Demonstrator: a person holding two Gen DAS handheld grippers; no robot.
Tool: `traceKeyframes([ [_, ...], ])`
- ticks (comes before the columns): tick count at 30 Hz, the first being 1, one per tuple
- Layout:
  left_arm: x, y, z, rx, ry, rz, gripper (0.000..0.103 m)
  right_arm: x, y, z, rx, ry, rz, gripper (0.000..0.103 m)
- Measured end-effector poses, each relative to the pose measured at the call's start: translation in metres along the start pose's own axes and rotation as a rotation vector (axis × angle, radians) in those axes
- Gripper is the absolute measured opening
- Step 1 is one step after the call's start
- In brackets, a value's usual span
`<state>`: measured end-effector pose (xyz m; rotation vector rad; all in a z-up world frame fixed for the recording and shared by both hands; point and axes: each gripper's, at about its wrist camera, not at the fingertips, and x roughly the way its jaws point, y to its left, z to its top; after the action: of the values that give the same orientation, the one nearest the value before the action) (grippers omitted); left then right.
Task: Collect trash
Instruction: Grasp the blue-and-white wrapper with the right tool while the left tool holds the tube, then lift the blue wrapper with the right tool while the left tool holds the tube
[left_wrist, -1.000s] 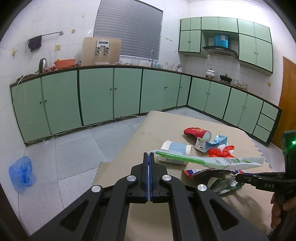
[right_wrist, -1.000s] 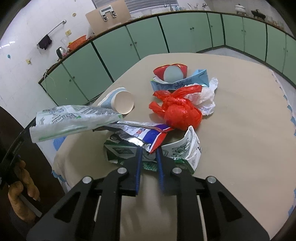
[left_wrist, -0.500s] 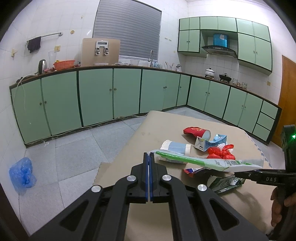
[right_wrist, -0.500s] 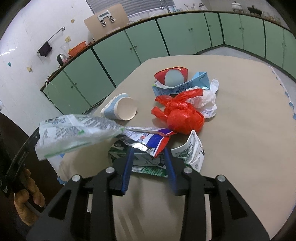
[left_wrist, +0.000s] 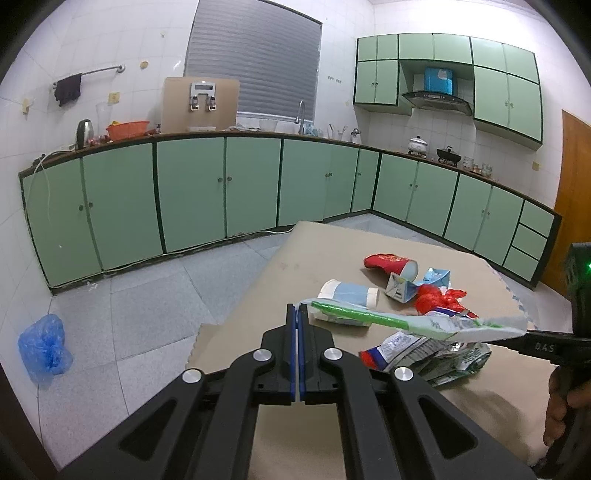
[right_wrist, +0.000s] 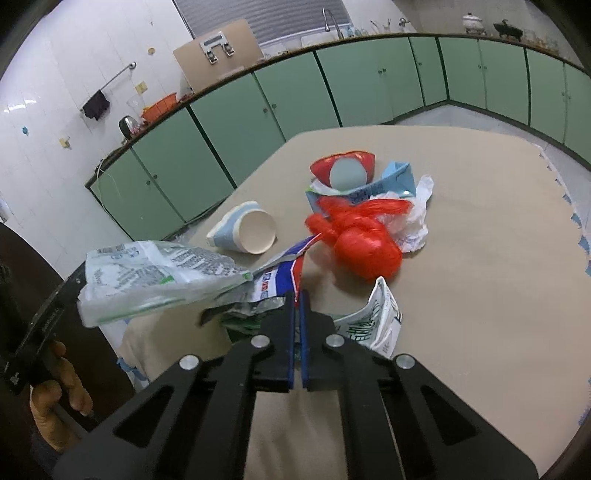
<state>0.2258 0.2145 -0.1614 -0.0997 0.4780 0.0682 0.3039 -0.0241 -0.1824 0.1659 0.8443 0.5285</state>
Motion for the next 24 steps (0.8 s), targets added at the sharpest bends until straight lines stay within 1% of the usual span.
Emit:
traceKeyframes([
  [5, -0.014, -0.006, 0.011, 0.006, -0.03, -0.009, 0.001, -0.02, 0.004, 0.006, -0.003, -0.025, 0.004, 0.001],
  [13, -0.036, -0.019, 0.023, 0.021, -0.062, -0.028, 0.001, -0.068, 0.006, 0.011, -0.024, -0.093, -0.014, 0.0],
  [18, -0.051, -0.03, 0.029, 0.026, -0.079, -0.051, 0.001, -0.102, -0.007, 0.006, -0.017, -0.13, -0.045, 0.0],
  [24, -0.064, -0.061, 0.037, 0.057, -0.096, -0.109, 0.001, -0.151, -0.032, -0.005, -0.003, -0.173, -0.107, 0.0],
])
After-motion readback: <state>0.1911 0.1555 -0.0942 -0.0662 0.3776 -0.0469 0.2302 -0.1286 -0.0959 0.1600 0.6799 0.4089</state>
